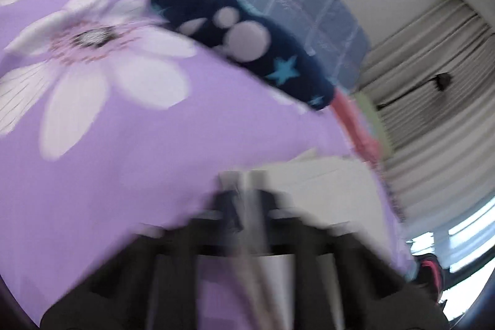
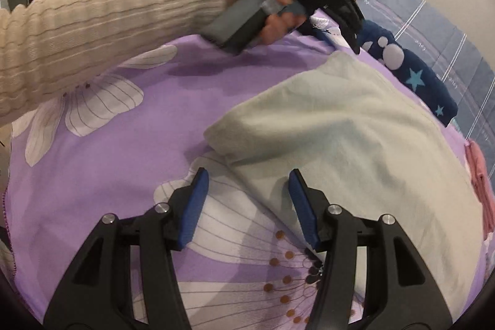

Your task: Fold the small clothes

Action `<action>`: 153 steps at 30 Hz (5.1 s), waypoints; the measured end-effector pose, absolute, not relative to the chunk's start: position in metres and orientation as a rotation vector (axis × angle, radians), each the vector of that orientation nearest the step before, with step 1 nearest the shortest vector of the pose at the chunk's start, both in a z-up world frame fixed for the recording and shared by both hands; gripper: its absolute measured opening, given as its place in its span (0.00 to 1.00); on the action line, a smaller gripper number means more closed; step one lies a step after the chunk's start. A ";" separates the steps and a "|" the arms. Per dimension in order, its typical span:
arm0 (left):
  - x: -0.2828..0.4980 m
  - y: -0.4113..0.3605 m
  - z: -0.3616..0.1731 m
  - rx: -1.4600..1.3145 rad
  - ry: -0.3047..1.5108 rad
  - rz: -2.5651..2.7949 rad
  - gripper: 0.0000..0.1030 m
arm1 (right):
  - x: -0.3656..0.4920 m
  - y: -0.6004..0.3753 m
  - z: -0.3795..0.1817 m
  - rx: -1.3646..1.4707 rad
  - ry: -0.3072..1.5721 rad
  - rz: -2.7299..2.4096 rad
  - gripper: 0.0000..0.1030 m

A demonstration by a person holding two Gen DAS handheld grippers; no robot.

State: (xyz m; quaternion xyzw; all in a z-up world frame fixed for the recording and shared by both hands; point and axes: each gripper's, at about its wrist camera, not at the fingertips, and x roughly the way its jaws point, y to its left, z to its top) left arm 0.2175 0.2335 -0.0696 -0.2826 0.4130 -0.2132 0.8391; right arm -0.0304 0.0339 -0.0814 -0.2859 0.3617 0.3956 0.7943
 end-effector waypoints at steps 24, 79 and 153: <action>0.219 0.211 -0.055 -0.428 0.803 -0.425 0.03 | -0.030 0.028 -0.085 -0.551 0.785 0.848 0.60; 0.158 0.182 -0.080 -0.359 0.897 -0.453 0.67 | -0.030 0.045 -0.083 -0.598 0.771 0.728 0.38; 0.244 -0.252 -0.005 0.146 0.960 -0.442 0.44 | 0.035 -0.382 -0.065 0.620 0.765 0.395 0.08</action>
